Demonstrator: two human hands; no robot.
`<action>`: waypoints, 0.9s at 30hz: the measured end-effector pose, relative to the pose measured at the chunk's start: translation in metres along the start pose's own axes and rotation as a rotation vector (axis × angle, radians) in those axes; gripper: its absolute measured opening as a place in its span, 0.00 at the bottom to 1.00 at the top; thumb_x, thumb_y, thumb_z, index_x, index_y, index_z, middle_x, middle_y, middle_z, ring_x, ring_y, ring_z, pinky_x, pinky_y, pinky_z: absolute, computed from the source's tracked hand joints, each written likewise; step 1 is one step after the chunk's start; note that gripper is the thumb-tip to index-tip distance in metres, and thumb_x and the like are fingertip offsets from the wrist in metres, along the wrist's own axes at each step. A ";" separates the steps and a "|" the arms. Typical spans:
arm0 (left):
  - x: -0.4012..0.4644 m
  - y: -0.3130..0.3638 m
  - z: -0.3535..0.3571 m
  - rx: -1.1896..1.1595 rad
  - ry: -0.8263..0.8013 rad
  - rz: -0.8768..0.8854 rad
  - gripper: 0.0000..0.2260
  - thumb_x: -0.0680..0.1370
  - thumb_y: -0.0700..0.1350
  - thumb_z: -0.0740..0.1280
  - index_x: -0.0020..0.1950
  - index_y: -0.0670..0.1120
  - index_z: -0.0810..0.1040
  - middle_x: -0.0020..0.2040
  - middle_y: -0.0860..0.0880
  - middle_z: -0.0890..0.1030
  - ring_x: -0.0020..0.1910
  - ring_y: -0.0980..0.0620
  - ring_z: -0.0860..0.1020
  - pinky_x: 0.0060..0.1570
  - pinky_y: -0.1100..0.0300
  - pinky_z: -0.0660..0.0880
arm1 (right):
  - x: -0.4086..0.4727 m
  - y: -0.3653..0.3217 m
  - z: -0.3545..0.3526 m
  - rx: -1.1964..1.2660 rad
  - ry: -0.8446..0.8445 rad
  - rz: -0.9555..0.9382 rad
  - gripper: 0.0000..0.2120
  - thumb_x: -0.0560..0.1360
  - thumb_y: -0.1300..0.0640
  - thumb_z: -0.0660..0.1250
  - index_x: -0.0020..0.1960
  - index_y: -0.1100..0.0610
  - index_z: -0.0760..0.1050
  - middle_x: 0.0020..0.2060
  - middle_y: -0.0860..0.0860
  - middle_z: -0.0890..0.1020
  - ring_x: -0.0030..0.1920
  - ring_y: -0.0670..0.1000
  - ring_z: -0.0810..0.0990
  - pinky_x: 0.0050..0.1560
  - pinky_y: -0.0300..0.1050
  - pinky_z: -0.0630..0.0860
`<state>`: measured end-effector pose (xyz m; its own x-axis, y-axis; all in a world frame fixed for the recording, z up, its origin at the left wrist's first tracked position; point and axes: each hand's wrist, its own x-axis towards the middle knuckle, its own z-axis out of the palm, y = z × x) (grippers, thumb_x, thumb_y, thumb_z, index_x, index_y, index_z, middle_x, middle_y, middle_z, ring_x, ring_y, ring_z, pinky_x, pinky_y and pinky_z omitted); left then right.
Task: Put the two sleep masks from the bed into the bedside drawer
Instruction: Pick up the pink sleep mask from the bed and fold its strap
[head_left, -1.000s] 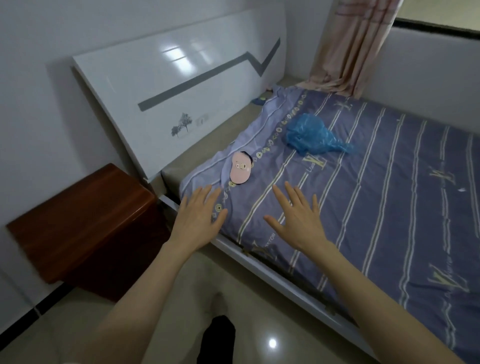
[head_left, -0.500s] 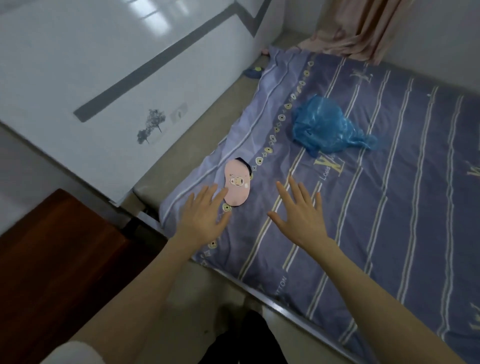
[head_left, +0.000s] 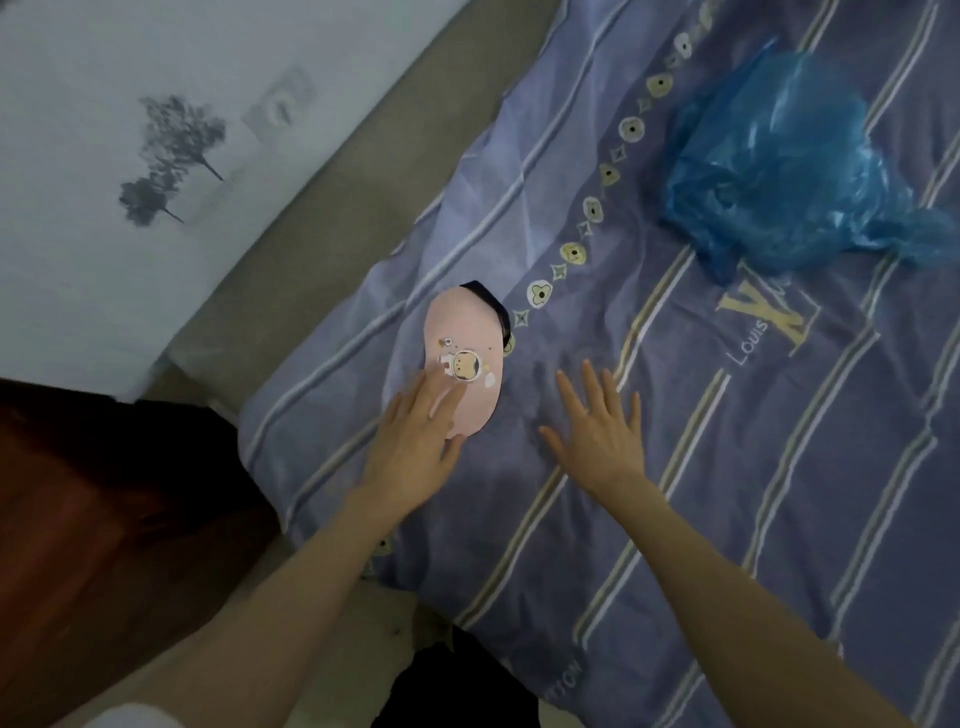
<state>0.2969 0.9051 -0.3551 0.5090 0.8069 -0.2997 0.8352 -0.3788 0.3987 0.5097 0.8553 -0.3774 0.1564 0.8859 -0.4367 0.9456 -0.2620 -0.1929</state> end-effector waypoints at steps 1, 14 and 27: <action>0.009 0.000 0.008 0.002 0.011 -0.007 0.25 0.75 0.44 0.62 0.71 0.46 0.60 0.75 0.42 0.58 0.74 0.40 0.55 0.69 0.43 0.62 | 0.007 0.003 0.010 0.001 -0.005 -0.002 0.33 0.75 0.40 0.55 0.74 0.48 0.44 0.77 0.53 0.45 0.76 0.57 0.42 0.72 0.66 0.42; 0.060 0.012 0.041 0.075 0.041 -0.145 0.32 0.68 0.35 0.62 0.71 0.46 0.59 0.74 0.40 0.61 0.74 0.40 0.55 0.65 0.41 0.64 | 0.018 0.013 0.048 0.075 -0.146 0.021 0.33 0.75 0.42 0.56 0.74 0.50 0.45 0.76 0.55 0.45 0.75 0.59 0.42 0.72 0.67 0.45; -0.030 0.020 -0.094 -0.616 0.104 -0.394 0.12 0.77 0.41 0.62 0.60 0.43 0.73 0.50 0.50 0.77 0.49 0.54 0.73 0.49 0.59 0.66 | -0.052 -0.059 -0.070 0.792 -0.013 -0.030 0.32 0.75 0.46 0.61 0.73 0.51 0.52 0.73 0.51 0.63 0.72 0.51 0.61 0.69 0.45 0.59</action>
<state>0.2789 0.9154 -0.2564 0.1479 0.8810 -0.4494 0.6683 0.2459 0.7020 0.4661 0.8516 -0.2818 0.1263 0.8937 -0.4306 0.4644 -0.4368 -0.7704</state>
